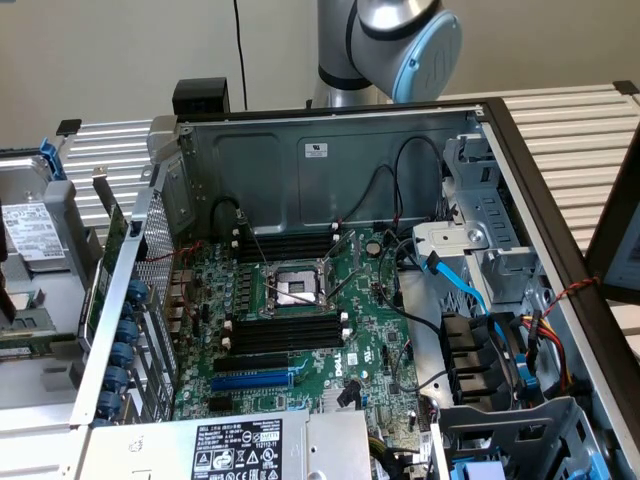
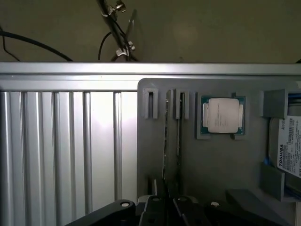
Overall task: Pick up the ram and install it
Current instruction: 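Pick up the ram and move it above insertion slot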
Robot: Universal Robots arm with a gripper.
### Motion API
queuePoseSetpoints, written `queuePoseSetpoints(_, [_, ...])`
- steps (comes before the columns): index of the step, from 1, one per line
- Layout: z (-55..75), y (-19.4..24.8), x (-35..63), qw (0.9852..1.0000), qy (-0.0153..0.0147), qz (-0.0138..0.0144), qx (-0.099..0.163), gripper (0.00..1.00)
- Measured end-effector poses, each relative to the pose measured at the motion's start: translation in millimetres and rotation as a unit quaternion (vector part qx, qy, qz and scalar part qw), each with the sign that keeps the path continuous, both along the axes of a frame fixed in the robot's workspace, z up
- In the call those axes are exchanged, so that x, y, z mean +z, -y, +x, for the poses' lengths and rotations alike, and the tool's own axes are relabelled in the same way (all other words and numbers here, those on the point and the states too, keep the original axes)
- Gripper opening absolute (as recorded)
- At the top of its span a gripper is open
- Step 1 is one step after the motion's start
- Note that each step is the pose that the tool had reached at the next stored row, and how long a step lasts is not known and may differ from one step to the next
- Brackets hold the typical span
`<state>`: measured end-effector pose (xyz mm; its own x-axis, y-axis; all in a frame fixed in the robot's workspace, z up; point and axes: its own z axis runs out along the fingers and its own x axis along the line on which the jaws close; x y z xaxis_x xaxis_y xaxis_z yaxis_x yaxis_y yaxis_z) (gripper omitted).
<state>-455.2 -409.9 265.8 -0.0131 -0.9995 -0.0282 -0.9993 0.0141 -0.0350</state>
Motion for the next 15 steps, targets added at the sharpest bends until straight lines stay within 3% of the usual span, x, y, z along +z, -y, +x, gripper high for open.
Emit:
queuePoseSetpoints(7, [0.3, 1.6, 31.7, 1.0000, 0.0000, 0.0000, 0.000, 0.13])
queuePoseSetpoints(15, [4.5, 10.0, 66.9, 1.0000, -0.0032, -0.0014, 0.000, 0.13])
